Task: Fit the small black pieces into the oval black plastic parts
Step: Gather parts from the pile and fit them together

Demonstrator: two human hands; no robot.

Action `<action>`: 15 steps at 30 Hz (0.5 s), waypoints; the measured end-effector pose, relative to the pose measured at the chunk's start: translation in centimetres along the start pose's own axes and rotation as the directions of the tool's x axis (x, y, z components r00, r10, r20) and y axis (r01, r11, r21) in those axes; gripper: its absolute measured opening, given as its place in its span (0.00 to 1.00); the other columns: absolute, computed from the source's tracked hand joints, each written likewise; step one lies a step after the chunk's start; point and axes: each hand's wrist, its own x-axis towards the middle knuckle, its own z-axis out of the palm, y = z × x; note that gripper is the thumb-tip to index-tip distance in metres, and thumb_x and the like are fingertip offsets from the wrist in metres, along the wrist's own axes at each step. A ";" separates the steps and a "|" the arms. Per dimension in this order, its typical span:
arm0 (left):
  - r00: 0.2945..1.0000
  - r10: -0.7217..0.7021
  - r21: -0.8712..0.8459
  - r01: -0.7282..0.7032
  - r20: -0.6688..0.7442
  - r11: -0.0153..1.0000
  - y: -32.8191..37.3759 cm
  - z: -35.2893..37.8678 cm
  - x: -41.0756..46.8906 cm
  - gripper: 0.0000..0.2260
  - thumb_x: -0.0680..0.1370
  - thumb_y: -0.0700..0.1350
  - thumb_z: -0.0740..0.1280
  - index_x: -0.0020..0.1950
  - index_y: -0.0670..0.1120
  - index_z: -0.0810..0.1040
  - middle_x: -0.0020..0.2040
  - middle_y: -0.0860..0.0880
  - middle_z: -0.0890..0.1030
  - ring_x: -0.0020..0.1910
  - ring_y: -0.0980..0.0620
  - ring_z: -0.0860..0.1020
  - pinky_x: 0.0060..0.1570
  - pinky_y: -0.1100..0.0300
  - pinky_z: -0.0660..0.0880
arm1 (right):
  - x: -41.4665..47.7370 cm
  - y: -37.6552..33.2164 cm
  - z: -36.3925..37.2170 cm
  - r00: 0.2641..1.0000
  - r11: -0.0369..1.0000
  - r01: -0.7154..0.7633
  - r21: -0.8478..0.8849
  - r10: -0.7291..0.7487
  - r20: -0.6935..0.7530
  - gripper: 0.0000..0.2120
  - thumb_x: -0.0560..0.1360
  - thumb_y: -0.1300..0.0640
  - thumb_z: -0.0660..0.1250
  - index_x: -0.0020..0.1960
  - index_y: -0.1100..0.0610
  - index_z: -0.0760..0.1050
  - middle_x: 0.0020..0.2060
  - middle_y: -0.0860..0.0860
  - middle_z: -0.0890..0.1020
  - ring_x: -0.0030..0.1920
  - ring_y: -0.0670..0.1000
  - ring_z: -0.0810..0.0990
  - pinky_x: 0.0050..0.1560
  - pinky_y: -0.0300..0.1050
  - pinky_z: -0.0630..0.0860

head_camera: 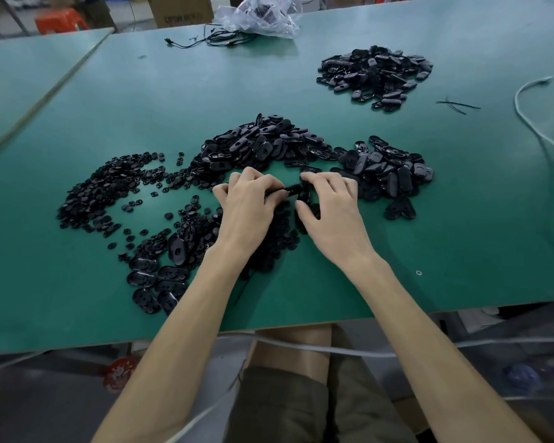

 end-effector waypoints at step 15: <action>0.999 -0.003 -0.014 0.004 0.042 1.000 -0.4 0.0 0.1 0.08 0.78 0.57 0.74 0.50 0.54 0.83 0.50 0.55 0.77 0.56 0.52 0.71 0.53 0.57 0.53 | 0.0 0.0 -0.6 0.978 0.979 -0.058 0.194 0.094 -0.184 0.09 0.82 0.59 0.68 0.61 0.56 0.81 0.48 0.47 0.82 0.60 0.49 0.70 0.56 0.23 0.62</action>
